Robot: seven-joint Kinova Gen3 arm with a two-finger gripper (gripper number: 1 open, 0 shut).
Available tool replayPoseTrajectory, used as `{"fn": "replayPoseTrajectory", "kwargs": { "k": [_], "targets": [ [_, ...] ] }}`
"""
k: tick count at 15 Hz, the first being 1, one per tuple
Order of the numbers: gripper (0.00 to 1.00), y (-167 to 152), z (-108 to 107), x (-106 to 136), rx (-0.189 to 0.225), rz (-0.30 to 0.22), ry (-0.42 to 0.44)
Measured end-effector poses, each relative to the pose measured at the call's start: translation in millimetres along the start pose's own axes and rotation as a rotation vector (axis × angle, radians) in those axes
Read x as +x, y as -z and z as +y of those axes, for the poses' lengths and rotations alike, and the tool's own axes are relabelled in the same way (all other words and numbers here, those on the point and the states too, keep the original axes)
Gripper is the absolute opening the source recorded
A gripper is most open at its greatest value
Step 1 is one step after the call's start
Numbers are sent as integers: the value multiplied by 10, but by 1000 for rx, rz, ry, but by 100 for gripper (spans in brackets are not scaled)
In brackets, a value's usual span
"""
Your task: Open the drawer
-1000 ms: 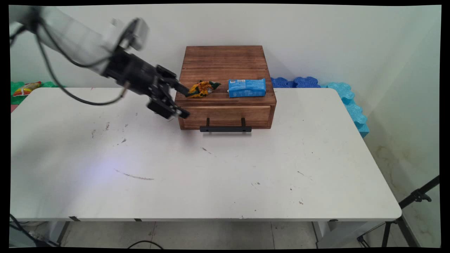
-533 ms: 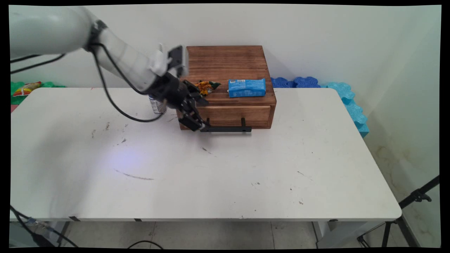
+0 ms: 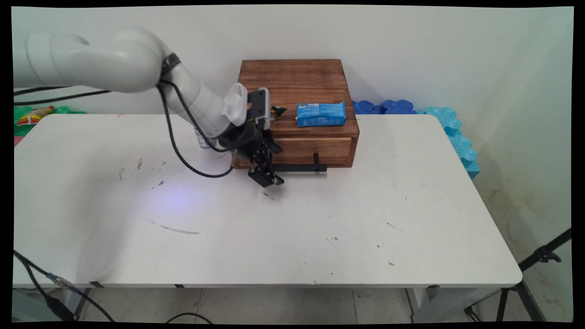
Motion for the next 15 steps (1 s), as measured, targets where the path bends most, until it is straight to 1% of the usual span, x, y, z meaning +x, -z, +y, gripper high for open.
{"fn": "replayPoseTrajectory", "kwargs": {
  "k": [4,9,12,15],
  "targets": [
    [100,-227,31,39,5,-31,-39],
    [100,-411,62,56,9,-57,-60],
    [100,-522,84,72,11,-71,-61],
    [100,-597,110,98,9,-78,-42]
  ]
}}
